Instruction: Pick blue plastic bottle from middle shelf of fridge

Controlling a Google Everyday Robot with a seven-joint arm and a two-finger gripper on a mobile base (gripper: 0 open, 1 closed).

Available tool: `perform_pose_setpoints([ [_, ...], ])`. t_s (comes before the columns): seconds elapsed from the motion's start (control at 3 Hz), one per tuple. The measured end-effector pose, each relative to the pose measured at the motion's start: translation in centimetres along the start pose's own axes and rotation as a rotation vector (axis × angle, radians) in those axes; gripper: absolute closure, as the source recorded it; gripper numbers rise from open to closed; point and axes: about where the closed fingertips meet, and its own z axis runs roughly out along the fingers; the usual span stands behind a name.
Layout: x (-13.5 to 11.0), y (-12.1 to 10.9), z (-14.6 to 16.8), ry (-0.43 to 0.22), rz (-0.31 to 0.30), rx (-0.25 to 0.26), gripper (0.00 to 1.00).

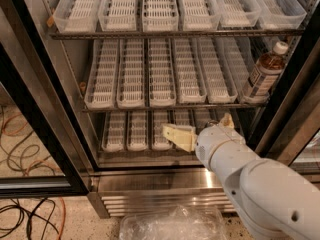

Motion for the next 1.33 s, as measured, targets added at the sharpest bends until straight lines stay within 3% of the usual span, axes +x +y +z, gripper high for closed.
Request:
perform_pose_setpoints([
  [0.33, 2.5, 0.0, -0.4, -0.056, 0.049, 0.045, 0.00],
  [1.0, 1.7, 1.4, -1.4, -0.234, -0.024, 0.159, 0.00],
  [1.33, 2.0, 0.9, -1.2, -0.290, -0.001, 0.224, 0.00],
])
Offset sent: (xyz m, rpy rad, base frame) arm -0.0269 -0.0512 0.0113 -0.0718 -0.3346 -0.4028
